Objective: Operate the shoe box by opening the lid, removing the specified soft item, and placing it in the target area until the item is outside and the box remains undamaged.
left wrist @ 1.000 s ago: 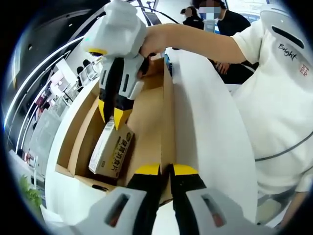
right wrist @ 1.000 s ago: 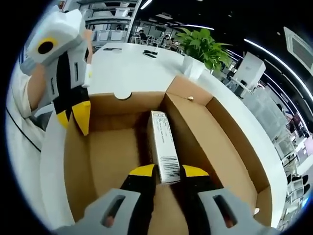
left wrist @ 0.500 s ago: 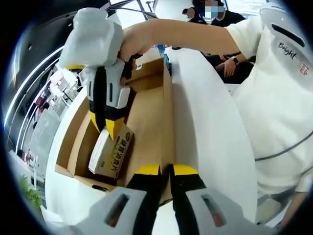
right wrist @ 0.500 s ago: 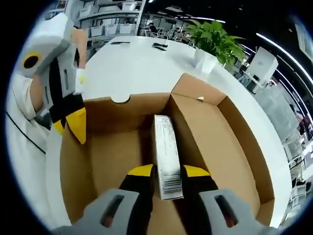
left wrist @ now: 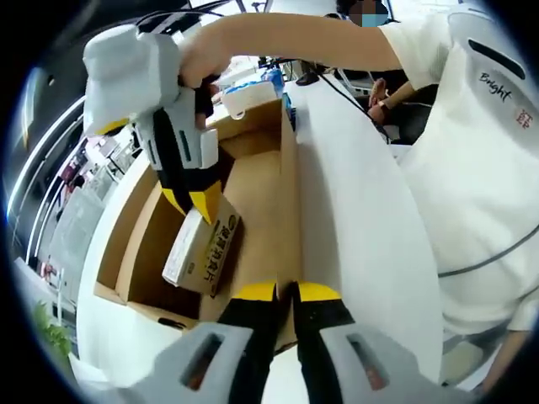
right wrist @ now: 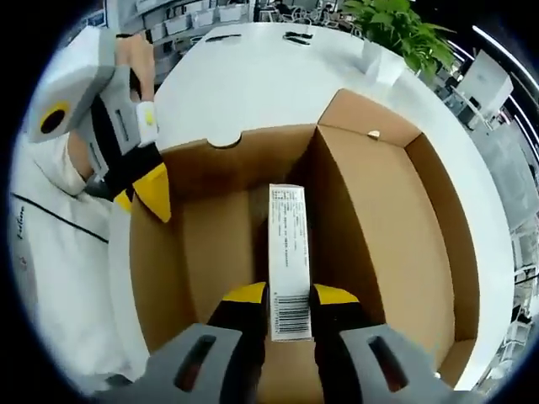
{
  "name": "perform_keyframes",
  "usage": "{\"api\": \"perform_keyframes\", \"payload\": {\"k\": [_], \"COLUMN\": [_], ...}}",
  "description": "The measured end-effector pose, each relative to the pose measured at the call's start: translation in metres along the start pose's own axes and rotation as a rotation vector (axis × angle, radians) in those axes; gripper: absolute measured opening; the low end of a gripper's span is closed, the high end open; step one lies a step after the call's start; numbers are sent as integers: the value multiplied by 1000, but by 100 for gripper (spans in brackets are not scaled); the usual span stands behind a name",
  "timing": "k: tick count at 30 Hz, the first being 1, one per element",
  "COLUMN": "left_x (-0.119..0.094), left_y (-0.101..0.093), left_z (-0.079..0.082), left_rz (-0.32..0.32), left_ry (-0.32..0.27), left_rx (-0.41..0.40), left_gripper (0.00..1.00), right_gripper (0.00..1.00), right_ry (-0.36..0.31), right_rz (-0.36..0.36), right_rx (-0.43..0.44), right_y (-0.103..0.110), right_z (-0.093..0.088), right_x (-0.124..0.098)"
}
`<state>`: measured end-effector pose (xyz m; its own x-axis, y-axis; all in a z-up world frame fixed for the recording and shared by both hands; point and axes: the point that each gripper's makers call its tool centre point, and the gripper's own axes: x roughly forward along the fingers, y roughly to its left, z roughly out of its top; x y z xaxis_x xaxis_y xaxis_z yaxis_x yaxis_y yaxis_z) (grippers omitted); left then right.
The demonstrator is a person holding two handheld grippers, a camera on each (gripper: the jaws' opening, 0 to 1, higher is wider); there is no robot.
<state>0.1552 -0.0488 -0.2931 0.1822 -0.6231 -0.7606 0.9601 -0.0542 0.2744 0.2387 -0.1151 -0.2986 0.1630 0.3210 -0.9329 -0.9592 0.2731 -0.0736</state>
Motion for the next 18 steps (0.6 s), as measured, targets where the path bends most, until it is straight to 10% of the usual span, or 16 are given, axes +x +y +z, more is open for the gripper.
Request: {"api": "perform_keyframes", "payload": {"k": [5,8,18], "left_x": [0,0,0], "left_y": [0,0,0], "left_z": [0,0,0], "left_rz": [1,1,1], "left_ry": [2,1,4], "left_rx": [0,0,-1], "left_gripper": [6,6,6], "right_gripper": [20,35,30], "right_ry": [46,23,135], "right_rz": [-20,-26,-3], "right_rx": [-162,-134,-112], "right_y": [-3,4,-9], "right_z": [-3,10,5], "right_x": [-3,1,9]}}
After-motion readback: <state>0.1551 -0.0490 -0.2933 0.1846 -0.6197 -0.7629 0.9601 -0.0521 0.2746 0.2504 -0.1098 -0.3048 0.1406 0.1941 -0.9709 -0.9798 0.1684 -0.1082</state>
